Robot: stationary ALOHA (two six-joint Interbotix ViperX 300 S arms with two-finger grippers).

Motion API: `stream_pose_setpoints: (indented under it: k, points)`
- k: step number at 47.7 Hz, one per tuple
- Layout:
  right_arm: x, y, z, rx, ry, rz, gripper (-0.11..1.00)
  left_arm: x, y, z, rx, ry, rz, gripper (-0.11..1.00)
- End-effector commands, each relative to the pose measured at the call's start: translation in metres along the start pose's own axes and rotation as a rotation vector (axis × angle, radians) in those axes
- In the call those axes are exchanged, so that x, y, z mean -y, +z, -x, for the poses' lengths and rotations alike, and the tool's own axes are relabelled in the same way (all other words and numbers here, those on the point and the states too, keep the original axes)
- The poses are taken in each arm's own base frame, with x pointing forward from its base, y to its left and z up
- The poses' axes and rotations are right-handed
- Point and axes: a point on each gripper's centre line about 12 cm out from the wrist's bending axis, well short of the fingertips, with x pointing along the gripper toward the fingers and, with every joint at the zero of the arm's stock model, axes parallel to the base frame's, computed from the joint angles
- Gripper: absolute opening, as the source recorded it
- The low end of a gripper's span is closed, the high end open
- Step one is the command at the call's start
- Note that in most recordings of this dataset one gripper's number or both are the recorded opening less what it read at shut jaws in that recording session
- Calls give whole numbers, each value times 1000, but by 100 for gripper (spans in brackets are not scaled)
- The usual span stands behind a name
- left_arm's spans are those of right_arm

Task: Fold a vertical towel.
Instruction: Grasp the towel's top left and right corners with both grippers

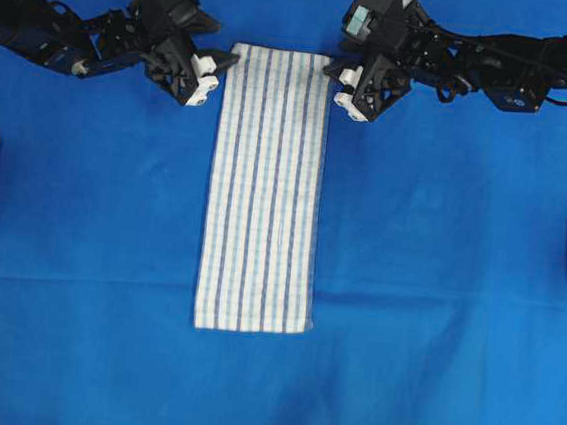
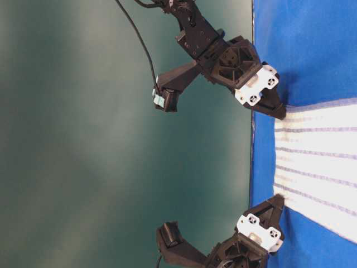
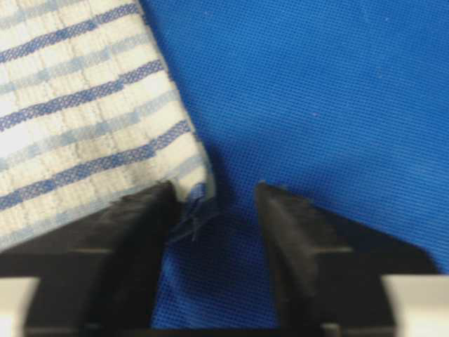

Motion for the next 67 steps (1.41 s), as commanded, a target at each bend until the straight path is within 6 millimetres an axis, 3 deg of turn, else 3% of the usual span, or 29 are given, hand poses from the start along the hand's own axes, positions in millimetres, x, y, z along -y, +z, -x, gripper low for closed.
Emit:
stream_pose_setpoints:
  k: [1,7,11,27,42,67]
  points:
    - [2,9,1,23,-3,6,46,3,7,-2,18,-7,-10,53]
    - [-1,6,1,12,4,30,13,10,2,-5,2,-23,-26,18]
    - [-2,6,1,16,8,41,10,14,1,-6,2,-32,-34,5]
    - [-2,9,1,25,8,41,10,15,3,-3,2,-34,-52,5]
    - [7,25,14,73,-10,23,10,3,32,7,46,-7,-76,5]
    - [39,52,21,158,-71,-12,10,-25,68,3,88,58,-96,5]
